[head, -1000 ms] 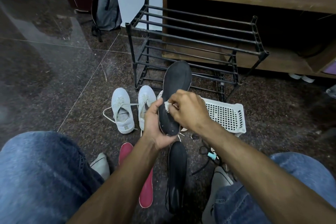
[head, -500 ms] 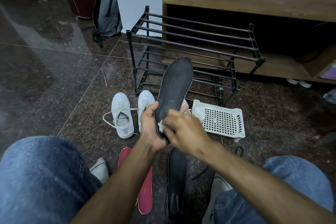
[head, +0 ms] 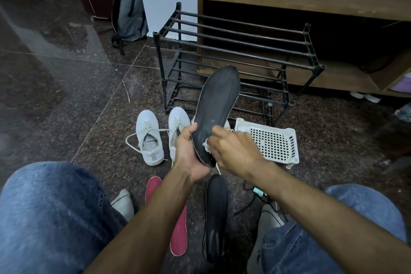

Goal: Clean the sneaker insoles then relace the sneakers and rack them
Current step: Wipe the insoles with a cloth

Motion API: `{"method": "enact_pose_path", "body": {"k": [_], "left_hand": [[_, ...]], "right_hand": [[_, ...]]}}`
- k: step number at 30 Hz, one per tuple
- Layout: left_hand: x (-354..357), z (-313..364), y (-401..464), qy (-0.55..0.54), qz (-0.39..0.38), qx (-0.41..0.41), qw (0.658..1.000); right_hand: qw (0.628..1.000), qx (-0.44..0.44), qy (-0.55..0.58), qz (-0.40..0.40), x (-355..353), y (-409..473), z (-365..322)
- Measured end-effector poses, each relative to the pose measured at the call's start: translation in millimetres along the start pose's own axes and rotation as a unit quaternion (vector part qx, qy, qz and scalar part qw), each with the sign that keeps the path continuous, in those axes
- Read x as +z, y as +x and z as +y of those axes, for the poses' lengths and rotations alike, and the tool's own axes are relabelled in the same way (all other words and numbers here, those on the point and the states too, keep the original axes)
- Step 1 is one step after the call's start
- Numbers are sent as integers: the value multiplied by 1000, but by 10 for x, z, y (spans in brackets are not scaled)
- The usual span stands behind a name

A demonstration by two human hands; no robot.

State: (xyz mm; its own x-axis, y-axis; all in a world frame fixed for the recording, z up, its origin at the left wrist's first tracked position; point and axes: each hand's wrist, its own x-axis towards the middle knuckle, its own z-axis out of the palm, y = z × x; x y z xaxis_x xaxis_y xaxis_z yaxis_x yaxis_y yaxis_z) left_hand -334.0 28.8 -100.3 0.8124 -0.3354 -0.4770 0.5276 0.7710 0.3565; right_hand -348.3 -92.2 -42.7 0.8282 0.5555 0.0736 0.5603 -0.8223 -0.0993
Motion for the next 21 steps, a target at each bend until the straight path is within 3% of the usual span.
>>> {"method": "enact_pose_path", "body": {"k": [3, 7, 9, 14, 18, 21], "left_hand": [[24, 13, -12, 2, 5, 8, 1000], [-24, 120, -20, -16, 2, 32, 999], [-27, 73, -2, -20, 1, 27, 999], [24, -54, -11, -19, 0, -1, 1000], [-8, 53, -24, -25, -2, 28, 999], [-1, 12, -17, -10, 6, 11, 1000]], "right_hand": [[998, 50, -6, 36, 15, 122, 13], [994, 3, 104, -18, 121, -111, -182], [996, 18, 75, -34, 120, -98, -123], [994, 101, 20, 32, 79, 244, 108], [991, 36, 129, 7, 86, 51, -82], [994, 38, 101, 17, 94, 69, -59]]}}
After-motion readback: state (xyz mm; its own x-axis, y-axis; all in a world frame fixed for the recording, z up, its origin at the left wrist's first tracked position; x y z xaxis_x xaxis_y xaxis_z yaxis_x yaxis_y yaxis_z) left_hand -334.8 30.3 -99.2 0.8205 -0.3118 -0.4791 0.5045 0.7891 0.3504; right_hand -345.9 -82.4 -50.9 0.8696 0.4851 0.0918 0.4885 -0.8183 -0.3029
